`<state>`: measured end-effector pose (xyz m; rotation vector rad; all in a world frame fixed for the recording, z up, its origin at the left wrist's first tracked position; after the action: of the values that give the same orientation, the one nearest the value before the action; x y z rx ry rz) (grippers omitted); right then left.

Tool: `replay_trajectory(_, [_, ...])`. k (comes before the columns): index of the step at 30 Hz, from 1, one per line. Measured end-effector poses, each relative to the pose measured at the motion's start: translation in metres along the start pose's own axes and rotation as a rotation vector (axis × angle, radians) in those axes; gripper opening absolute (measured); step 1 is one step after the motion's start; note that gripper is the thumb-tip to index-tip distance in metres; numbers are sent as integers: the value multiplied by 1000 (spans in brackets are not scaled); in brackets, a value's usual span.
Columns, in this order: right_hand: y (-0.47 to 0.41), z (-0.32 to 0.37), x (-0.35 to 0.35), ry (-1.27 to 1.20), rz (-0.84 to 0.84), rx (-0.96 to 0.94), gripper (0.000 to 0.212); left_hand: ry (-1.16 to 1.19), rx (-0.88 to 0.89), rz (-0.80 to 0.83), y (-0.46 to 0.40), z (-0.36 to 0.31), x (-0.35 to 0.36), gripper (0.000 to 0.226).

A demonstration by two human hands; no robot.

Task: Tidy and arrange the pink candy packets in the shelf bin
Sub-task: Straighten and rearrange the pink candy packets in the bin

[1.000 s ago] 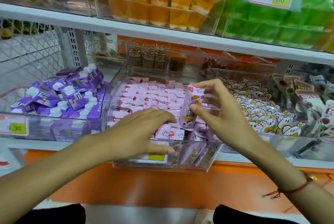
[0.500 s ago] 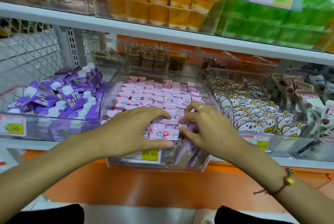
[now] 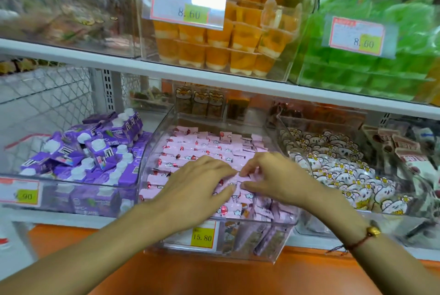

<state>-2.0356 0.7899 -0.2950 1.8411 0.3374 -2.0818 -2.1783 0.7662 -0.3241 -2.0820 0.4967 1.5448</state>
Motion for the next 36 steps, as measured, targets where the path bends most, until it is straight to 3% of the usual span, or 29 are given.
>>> replay_trajectory(6, [3,-5,8,2,-73,-19,35,-46,-32,33,-4,1,8,44])
replay_trajectory(10, [4,-4,10,2,-120,-12,20,-30,-33,22,-2,1,5,45])
replay_trajectory(15, [11,7,12,201,-275,-78,20,17,-40,-44,2,2,-6,42])
replay_trajectory(21, [17,13,12,301,-337,-174,22,7,-59,-40,1,1,-5,42])
replay_trajectory(24, [22,10,6,93,-432,-158,20,-23,-70,-12,-1,0,-2,41])
replay_trajectory(29, [32,1,-23,-250,-738,-122,14,-43,-78,15,-1,0,-2,43])
replay_trajectory(33, [47,-10,-46,-494,-983,-62,8,139,-79,-47,3,0,-9,44])
replay_trajectory(36, [42,-22,-39,-965,-868,49,14,433,-43,-193,8,-6,-19,58])
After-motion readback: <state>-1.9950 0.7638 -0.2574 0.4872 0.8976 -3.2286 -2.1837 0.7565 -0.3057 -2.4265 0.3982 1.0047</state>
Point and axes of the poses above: each hand's wrist, its own y-axis away from the middle knuckle, its own x-axis out of the palm, z = x × y, the point moved 5 cm from there along -y, towards the middle knuckle, and after that the axes turned 11 degrees about z, right-handed, at the moved point
